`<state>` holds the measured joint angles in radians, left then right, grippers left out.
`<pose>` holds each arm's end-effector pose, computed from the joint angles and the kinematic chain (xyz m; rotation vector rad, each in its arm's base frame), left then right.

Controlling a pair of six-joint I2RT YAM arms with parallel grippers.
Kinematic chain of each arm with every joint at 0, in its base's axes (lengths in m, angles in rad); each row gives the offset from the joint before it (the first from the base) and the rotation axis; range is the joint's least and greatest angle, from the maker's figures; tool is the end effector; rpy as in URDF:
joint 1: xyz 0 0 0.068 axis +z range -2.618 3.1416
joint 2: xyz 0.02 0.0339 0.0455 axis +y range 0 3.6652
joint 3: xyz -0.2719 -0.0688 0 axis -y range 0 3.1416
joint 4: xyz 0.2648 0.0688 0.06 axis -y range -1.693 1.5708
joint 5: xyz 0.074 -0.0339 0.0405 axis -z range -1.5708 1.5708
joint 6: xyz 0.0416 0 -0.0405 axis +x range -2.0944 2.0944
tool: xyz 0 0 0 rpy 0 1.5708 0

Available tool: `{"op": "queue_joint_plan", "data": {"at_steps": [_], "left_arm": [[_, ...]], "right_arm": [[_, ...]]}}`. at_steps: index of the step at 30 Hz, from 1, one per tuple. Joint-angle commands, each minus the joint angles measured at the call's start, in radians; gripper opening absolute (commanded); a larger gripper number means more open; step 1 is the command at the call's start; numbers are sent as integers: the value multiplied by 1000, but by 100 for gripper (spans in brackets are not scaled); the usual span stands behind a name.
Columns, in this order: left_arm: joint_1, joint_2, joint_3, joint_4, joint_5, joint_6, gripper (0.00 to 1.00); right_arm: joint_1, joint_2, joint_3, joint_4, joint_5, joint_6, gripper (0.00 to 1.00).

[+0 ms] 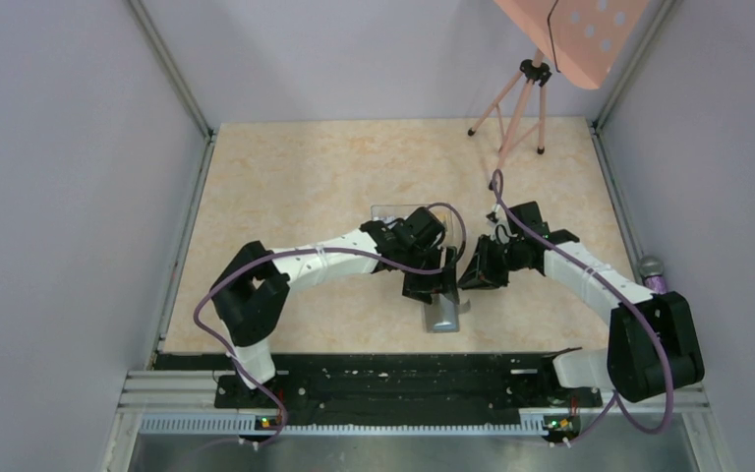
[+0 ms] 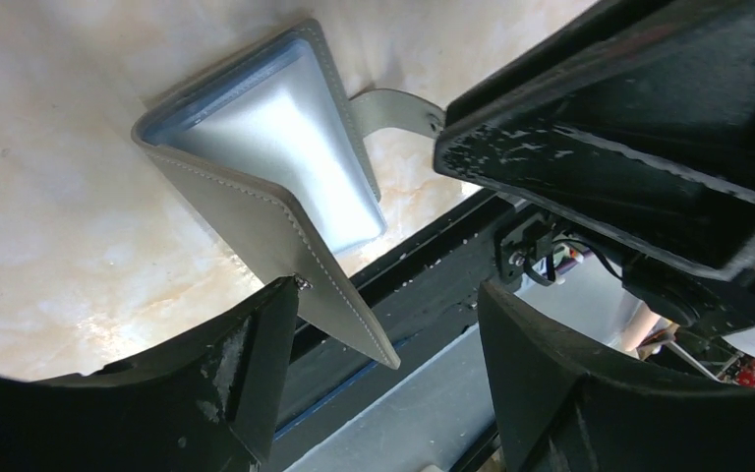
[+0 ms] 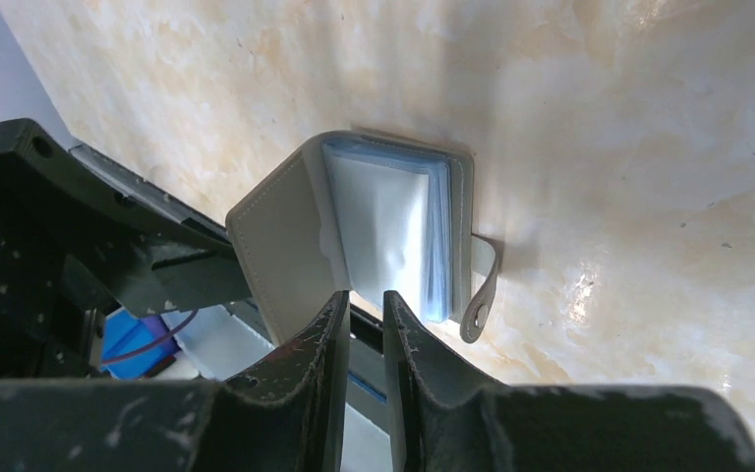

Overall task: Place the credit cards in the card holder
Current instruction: Close the card holder at the center of the board.

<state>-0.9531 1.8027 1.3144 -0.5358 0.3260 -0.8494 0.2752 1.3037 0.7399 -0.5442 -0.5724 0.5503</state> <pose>0.2228 -0.3366 0.2100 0.2844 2.8953 -0.9355 0.2371 0.0904 0.1875 0.1899 2.7745 1.0101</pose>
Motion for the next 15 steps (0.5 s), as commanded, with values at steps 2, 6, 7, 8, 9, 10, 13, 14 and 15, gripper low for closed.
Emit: {"op": "queue_joint_plan", "data": {"at_steps": [2, 6, 7, 8, 9, 10, 13, 14, 15], "left_arm": [[-5, -44, -2, 78, 32, -20, 73], [-6, 1, -30, 147, 67, -28, 72], [-5, 16, -35, 173, 77, -31, 72], [-5, 29, -44, 199, 87, -37, 71], [-6, 44, -51, 227, 99, -43, 71], [-6, 62, -55, 250, 113, -46, 70], [-5, 115, -56, 302, 150, -46, 68], [-4, 129, -55, 321, 158, -46, 67], [-3, 143, -54, 334, 169, -46, 65]], "right_arm": [[-13, 7, 41, -5, 9, -21, 19], [-21, 5, 55, -11, 21, -25, 19], [-22, 6, 59, -16, 25, -30, 19], [-22, 7, 65, -20, 27, -34, 19], [-22, 12, 70, -25, 28, -38, 19], [-23, 14, 74, -27, 26, -42, 19], [-24, 24, 76, -35, 26, -54, 19], [-23, 26, 72, -33, 22, -55, 19], [-23, 29, 68, -27, 17, -55, 19]]}}
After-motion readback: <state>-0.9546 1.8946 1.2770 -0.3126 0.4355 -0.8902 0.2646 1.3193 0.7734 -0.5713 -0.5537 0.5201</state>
